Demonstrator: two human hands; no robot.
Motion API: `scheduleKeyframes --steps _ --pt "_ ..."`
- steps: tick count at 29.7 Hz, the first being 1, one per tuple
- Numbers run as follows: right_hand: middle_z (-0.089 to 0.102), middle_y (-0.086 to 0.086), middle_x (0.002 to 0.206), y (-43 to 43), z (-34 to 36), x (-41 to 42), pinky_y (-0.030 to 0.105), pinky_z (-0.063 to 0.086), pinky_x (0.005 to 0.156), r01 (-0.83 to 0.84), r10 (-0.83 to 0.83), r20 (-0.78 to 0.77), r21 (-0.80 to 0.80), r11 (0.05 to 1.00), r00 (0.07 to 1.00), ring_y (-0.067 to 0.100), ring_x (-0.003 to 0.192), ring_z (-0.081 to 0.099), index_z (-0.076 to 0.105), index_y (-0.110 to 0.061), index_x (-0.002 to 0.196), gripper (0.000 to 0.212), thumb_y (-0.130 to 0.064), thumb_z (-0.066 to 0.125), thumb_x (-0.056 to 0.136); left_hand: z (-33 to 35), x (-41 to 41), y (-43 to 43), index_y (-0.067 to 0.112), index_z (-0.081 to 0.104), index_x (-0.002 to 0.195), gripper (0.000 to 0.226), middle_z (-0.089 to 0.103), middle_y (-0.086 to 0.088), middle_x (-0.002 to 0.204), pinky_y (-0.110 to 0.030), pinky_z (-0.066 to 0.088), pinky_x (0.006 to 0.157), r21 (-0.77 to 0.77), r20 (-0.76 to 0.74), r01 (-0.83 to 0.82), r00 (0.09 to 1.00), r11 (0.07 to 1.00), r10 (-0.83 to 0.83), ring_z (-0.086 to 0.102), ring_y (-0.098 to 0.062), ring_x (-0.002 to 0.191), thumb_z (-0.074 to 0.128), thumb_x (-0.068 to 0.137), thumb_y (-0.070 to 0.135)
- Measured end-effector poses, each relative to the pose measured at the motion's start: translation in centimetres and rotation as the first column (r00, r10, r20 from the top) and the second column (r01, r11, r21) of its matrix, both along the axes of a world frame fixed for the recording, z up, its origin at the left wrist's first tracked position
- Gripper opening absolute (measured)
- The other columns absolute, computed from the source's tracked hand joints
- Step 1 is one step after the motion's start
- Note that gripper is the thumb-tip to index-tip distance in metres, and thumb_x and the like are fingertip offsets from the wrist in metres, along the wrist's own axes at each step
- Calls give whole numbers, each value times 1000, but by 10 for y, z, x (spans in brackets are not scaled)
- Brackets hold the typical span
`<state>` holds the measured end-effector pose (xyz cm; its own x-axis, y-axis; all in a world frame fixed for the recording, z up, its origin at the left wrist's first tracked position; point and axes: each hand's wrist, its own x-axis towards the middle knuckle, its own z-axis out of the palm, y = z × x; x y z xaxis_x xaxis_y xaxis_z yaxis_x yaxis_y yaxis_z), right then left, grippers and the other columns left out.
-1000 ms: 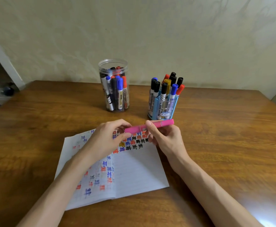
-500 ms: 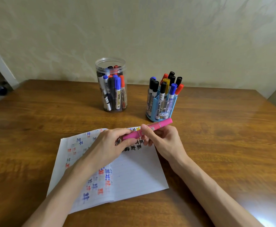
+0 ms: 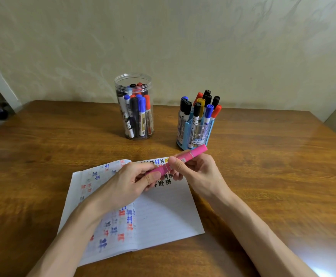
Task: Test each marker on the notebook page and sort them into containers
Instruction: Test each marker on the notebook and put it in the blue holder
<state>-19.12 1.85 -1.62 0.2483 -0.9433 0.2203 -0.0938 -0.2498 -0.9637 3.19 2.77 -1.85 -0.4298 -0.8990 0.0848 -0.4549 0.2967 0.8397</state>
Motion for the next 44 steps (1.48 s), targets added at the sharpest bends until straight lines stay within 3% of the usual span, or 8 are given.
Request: scheduleKeyframes --steps 3,7,13,18,24,29,34,44 --pt "72 12 77 0 1 0 28 57 67 -11 11 -1 6 1000 1000 15 69 67 76 -6 92 22 -25 69 100 0 0 0 15 66 88 34 60 -8 78 -50 48 70 4 -6 7 1000 1000 -7 58 -29 75 53 104 42" --pt "69 13 79 2 -4 6 34 55 68 -18 13 100 43 999 995 22 71 64 75 -5 95 21 -24 70 100 3 -2 2 27 71 89 19 62 3 73 -29 43 62 -56 -7 -66 998 996 65 56 -12 67 61 101 38" --pt "74 6 74 3 -9 10 30 54 62 68 -77 93 92 993 993 19 65 67 80 -6 92 25 -30 77 93 7 -3 8 30 76 96 17 68 4 76 -42 47 66 -103 13 -119 993 988 121 61 -20 73 65 95 44" --pt "74 9 75 2 -5 6 32 56 66 36 -39 56 54 998 998 21 66 68 79 -9 88 23 -30 75 96 9 1 4 19 75 95 28 66 -6 79 -41 47 70 -22 21 -52 998 998 53 61 -23 76 60 100 42" --pt "74 5 73 7 1 8 27 55 66 8 -8 39 -1 1000 999 16 67 68 78 -9 89 21 -27 73 98 12 5 1 40 76 96 17 69 -2 79 -25 49 65 73 -53 7 999 997 -3 62 -12 73 60 98 42" --pt "72 1 76 7 1 8 27 55 67 -46 48 51 -46 998 998 15 69 67 75 -4 95 16 -20 71 99 17 7 3 31 78 89 24 63 -1 73 -19 43 62 150 -136 65 990 987 -44 55 -11 68 58 100 35" --pt "75 -3 85 1 11 -13 26 55 76 59 -53 162 -30 998 985 15 80 68 73 -6 104 20 -24 70 96 20 22 5 18 75 85 43 53 -6 70 -22 47 66 261 -199 -48 975 964 103 52 -14 66 44 105 40" --pt "75 6 73 -2 0 -6 27 58 61 259 -266 44 122 958 963 16 64 69 73 -12 101 10 -21 71 100 3 18 -1 33 73 96 29 71 8 82 -26 56 72 7 98 -189 977 982 188 68 -8 82 51 99 52"
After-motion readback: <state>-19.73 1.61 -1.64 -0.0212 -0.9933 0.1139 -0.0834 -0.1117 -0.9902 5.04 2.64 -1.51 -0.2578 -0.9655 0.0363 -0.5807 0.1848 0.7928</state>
